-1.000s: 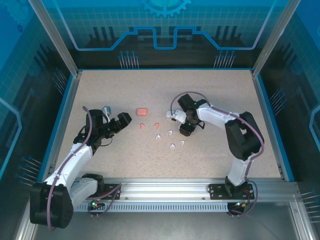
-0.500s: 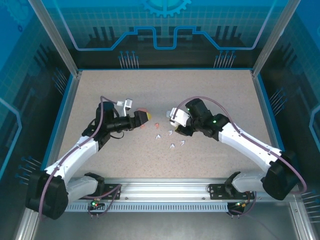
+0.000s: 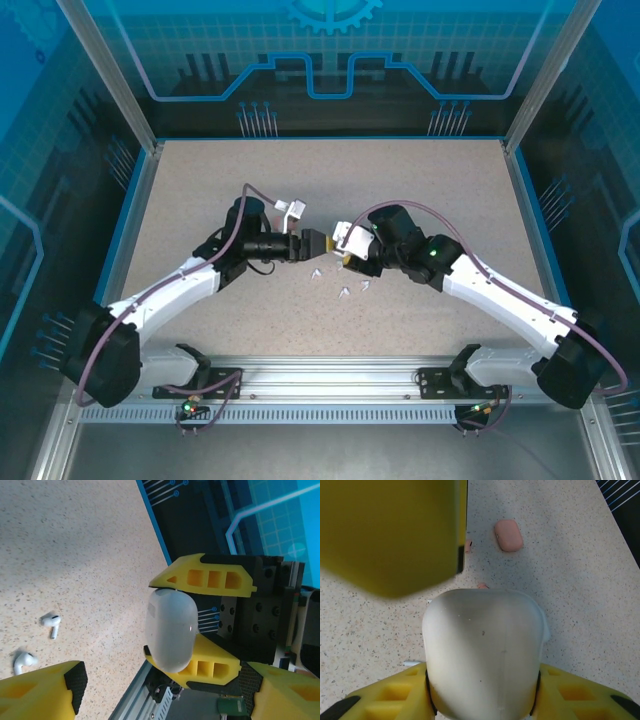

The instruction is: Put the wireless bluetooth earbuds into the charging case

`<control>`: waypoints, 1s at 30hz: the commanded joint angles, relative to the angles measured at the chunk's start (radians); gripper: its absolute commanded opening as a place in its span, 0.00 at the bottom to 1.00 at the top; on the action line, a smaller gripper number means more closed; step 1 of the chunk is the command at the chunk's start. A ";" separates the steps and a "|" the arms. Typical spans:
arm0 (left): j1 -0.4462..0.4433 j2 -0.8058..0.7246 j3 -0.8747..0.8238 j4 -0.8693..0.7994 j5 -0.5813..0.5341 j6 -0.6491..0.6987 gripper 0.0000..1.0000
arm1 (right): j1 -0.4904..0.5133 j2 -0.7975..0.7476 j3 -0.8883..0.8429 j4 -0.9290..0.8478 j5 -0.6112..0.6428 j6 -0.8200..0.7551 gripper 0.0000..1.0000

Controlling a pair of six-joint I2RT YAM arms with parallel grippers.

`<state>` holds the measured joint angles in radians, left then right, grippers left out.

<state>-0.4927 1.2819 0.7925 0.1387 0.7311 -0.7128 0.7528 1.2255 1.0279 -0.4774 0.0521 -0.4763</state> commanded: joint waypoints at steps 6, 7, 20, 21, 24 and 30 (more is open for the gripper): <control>-0.045 0.073 0.084 -0.031 0.024 0.066 0.74 | 0.013 0.030 0.051 0.011 -0.003 -0.010 0.44; -0.050 0.080 0.090 -0.035 0.024 0.072 0.72 | 0.014 0.034 0.054 0.011 -0.003 -0.008 0.44; -0.072 0.117 0.127 -0.058 0.019 0.104 0.51 | 0.016 0.058 0.075 -0.007 -0.031 -0.007 0.44; -0.072 0.119 0.127 -0.057 0.019 0.103 0.49 | 0.016 0.060 0.076 -0.011 -0.033 -0.007 0.44; -0.072 0.120 0.128 -0.053 0.016 0.102 0.43 | 0.016 0.061 0.081 -0.020 -0.044 -0.001 0.44; -0.073 0.108 0.123 -0.051 0.004 0.107 0.34 | 0.017 0.066 0.091 -0.043 -0.054 0.002 0.44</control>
<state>-0.5529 1.3945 0.8898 0.0738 0.7177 -0.6254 0.7528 1.2797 1.0824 -0.5091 0.0338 -0.4763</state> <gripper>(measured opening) 0.347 0.445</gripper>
